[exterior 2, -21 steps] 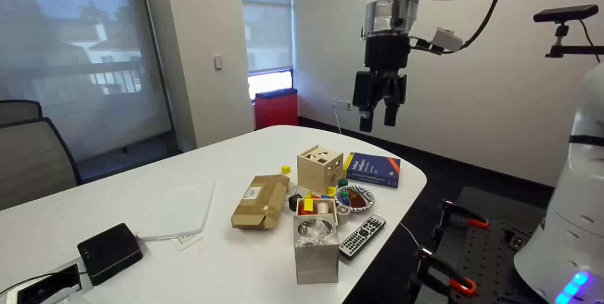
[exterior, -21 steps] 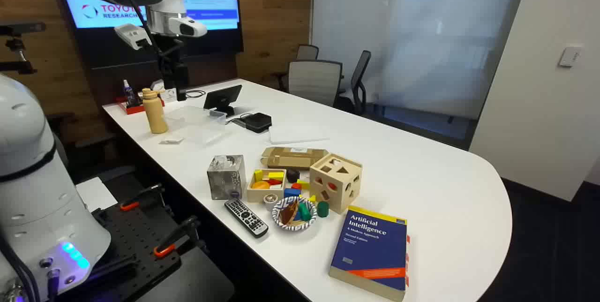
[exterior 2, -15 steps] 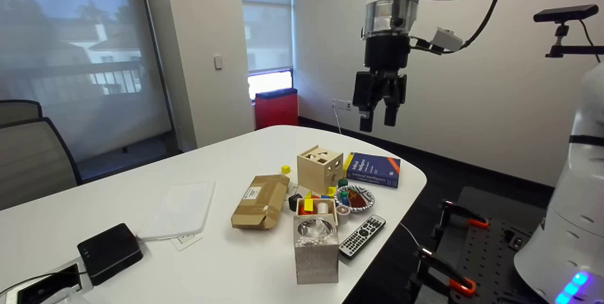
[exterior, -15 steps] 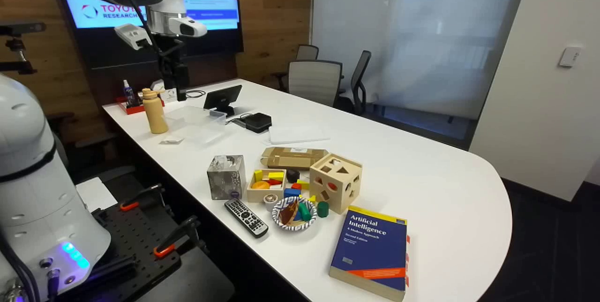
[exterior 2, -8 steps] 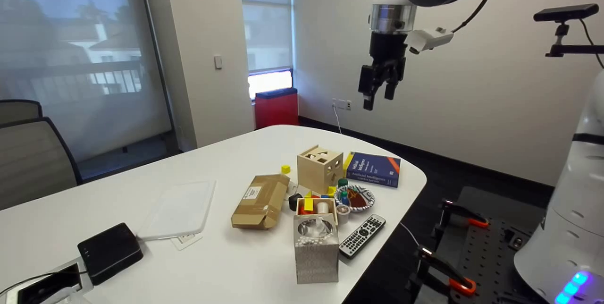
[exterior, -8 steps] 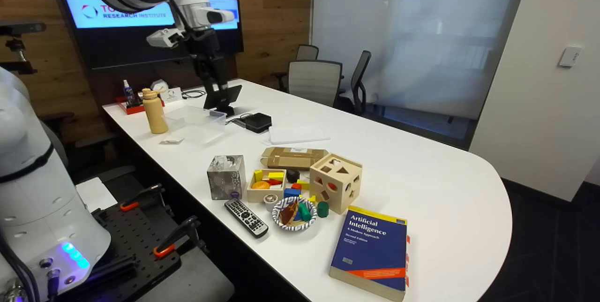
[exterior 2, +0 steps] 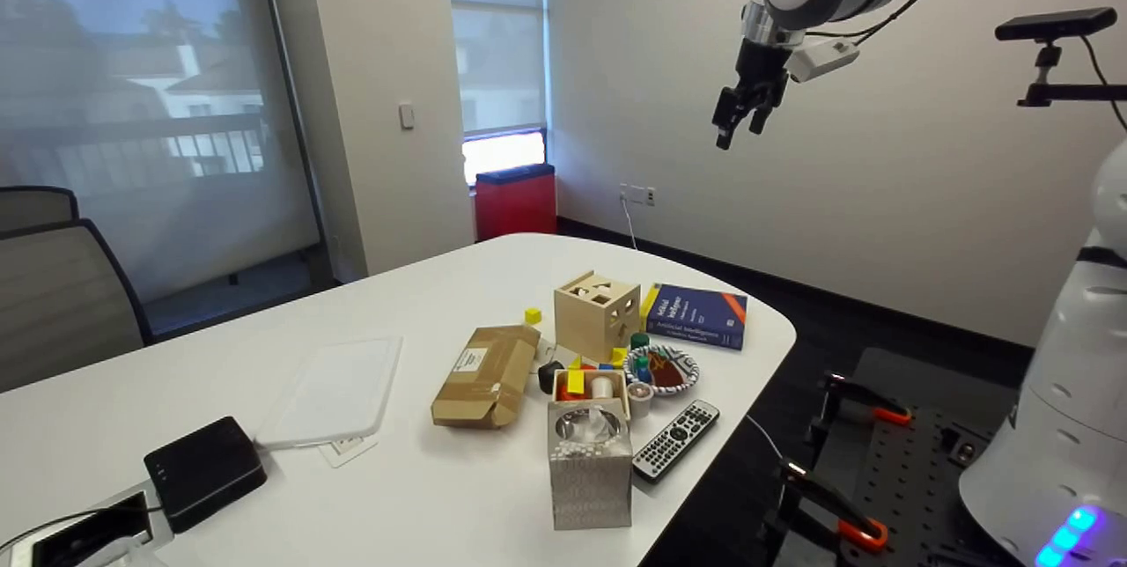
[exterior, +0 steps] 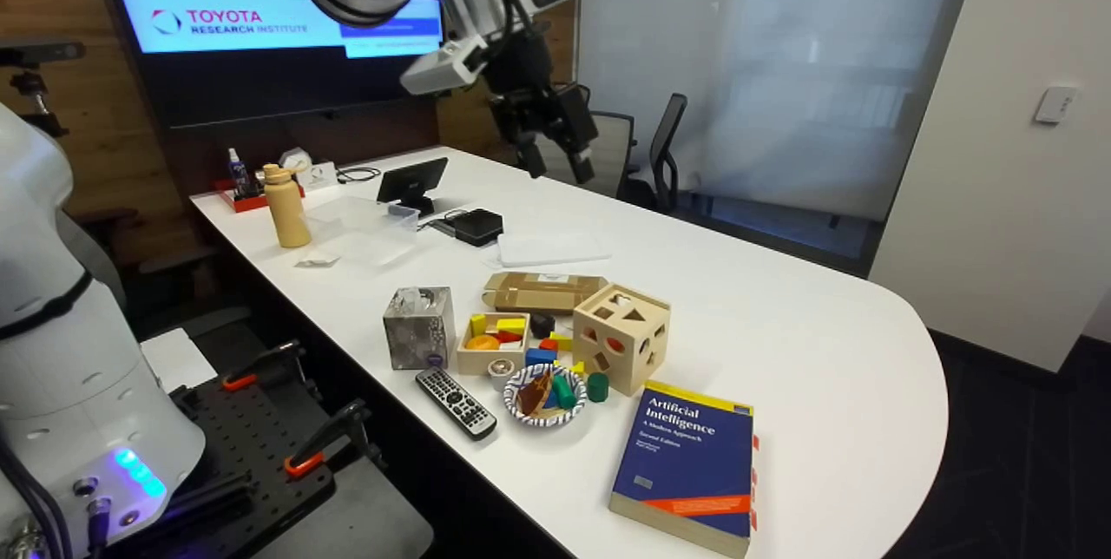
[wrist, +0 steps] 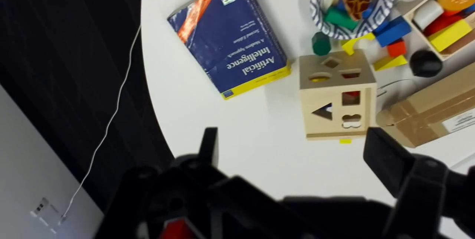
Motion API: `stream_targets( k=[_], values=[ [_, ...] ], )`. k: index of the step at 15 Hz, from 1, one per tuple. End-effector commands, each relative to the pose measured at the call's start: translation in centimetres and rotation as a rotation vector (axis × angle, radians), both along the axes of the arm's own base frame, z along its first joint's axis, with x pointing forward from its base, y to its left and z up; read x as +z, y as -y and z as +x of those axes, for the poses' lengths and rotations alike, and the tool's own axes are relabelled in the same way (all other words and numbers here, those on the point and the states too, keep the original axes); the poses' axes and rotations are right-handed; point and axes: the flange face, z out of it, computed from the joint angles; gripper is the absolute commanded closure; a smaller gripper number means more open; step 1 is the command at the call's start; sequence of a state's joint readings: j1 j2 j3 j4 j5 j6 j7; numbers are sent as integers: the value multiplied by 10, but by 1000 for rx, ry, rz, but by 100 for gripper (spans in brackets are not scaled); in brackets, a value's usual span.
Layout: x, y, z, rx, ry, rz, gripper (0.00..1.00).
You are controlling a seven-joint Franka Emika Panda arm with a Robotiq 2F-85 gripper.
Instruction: Open the book
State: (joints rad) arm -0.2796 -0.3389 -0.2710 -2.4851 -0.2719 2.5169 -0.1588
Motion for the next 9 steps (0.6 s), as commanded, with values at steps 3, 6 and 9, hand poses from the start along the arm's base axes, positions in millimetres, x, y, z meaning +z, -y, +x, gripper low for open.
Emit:
stream_targets(
  k=[3,6,9],
  values=[
    [-25,109,40,23,27,55,0],
    [-51,146,55,45,44,152,0],
    [-89,192,74,43,59,237,0]
  ],
)
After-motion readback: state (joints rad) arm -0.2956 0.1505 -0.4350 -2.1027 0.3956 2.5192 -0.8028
